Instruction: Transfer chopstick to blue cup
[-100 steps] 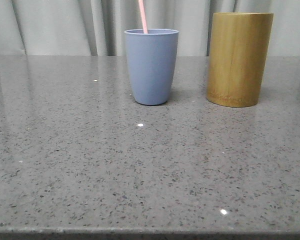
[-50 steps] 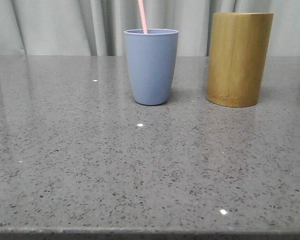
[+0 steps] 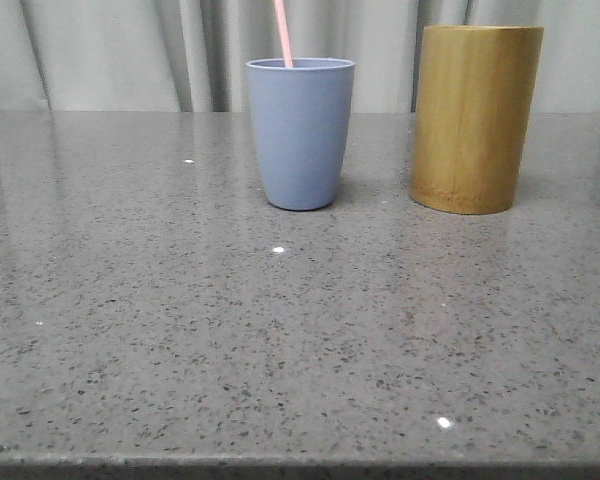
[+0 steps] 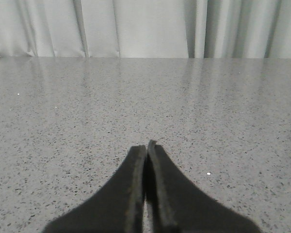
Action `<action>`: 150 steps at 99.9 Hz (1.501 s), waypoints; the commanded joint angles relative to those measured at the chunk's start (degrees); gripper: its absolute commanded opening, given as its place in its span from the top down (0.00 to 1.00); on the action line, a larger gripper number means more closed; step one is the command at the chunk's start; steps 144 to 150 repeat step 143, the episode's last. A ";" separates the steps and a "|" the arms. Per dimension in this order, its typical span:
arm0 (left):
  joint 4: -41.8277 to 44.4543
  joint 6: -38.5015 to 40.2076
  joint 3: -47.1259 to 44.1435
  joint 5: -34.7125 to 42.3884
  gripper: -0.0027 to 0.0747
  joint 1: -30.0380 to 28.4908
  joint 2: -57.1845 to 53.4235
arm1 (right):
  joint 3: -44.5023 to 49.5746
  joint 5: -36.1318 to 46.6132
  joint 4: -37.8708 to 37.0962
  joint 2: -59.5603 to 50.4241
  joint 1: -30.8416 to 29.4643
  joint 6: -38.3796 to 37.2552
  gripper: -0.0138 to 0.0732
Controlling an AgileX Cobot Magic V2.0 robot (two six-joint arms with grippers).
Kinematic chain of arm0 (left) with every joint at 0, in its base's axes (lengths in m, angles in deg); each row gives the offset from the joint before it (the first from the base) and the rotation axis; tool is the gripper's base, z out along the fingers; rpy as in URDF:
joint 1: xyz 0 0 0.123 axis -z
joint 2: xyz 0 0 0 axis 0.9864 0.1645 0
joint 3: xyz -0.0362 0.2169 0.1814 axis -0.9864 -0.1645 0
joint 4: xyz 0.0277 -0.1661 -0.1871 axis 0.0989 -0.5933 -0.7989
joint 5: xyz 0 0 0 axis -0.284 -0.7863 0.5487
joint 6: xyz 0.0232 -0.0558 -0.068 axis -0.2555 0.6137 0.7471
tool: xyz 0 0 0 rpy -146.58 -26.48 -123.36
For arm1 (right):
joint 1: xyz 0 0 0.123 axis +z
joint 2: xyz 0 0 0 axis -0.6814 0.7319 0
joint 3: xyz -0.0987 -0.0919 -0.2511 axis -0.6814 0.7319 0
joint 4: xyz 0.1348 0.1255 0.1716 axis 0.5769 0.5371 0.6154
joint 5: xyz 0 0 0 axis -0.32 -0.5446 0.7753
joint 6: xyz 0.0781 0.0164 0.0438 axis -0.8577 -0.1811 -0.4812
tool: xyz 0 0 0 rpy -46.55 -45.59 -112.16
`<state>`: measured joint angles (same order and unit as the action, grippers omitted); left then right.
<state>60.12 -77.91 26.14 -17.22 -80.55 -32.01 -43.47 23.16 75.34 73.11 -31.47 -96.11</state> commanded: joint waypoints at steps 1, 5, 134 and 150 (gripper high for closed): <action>-0.57 0.20 -0.47 4.34 0.99 0.11 -1.93 | 1.67 9.96 -0.85 0.63 -2.87 -0.25 0.91; -0.57 0.20 -0.47 4.34 0.99 0.11 -1.93 | 3.17 11.44 -0.85 0.63 -4.00 -0.25 0.91; -0.57 0.20 -0.47 4.34 0.99 0.11 -1.93 | 8.57 3.85 -0.90 -5.31 -14.46 -0.25 0.91; -0.57 0.20 -0.47 4.34 0.99 0.11 -1.93 | 8.57 3.85 -0.90 -5.31 -14.46 -0.25 0.91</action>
